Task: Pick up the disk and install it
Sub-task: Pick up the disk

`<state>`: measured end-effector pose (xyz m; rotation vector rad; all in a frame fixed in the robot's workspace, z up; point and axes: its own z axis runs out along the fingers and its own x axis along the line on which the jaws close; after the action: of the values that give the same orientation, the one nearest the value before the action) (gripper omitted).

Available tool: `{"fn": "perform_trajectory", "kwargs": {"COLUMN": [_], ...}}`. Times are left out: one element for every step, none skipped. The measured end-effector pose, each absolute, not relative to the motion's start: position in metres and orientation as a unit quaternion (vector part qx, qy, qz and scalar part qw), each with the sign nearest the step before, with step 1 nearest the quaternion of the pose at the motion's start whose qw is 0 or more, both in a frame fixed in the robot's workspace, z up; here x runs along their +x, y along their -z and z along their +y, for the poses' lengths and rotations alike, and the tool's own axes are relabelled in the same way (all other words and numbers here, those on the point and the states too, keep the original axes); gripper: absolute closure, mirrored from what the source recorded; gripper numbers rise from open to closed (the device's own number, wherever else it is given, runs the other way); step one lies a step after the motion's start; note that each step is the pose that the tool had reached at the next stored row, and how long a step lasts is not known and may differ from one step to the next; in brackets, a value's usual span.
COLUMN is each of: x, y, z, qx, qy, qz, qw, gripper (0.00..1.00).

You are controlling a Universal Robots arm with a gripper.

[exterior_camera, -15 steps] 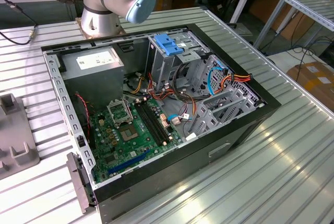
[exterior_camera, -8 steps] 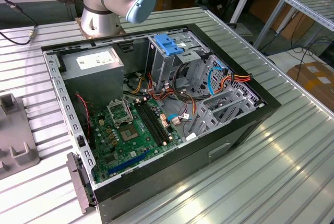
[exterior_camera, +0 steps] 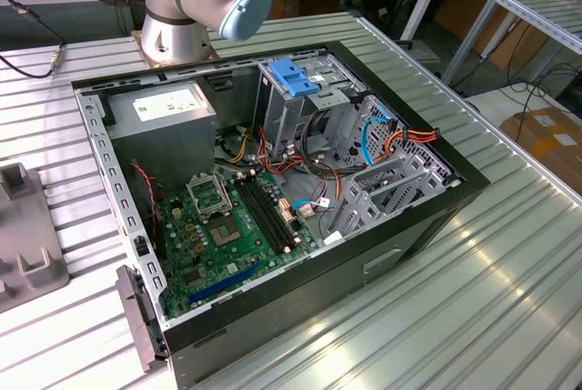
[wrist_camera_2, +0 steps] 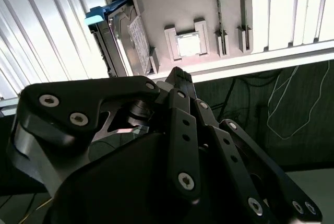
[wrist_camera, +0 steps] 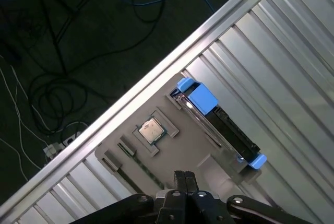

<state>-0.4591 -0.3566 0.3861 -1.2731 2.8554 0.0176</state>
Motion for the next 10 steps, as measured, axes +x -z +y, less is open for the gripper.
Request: {"fn": "perform_trajectory", "kwargs": {"x": [-0.4591,-0.4591,-0.4591,-0.4591,-0.4591,-0.4591,-0.4591,-0.4591,-0.4591,-0.4591], "y": [-0.3861,-0.3861,-0.3861,-0.3861,-0.3861,-0.3861,-0.3861,-0.3861,-0.3861,-0.3861], "z": [-0.3566,-0.3566,-0.3566,-0.3566,-0.3566,-0.3566,-0.3566,-0.3566,-0.3566,-0.3566], "qx": [-0.411,-0.414,-0.415,-0.418,-0.42,-0.423,-0.426,-0.43,-0.432,-0.434], "qy": [-0.006,-0.006,-0.006,-0.006,-0.005,-0.005,-0.005,-0.005,-0.005,-0.005], "qz": [0.912,0.91,0.91,0.908,0.907,0.906,0.904,0.903,0.902,0.901], "qw": [0.008,0.008,0.008,0.007,0.007,0.007,0.007,0.007,0.007,0.007], "gripper": [0.9,0.9,0.9,0.9,0.9,0.9,0.9,0.9,0.9,0.9]}}
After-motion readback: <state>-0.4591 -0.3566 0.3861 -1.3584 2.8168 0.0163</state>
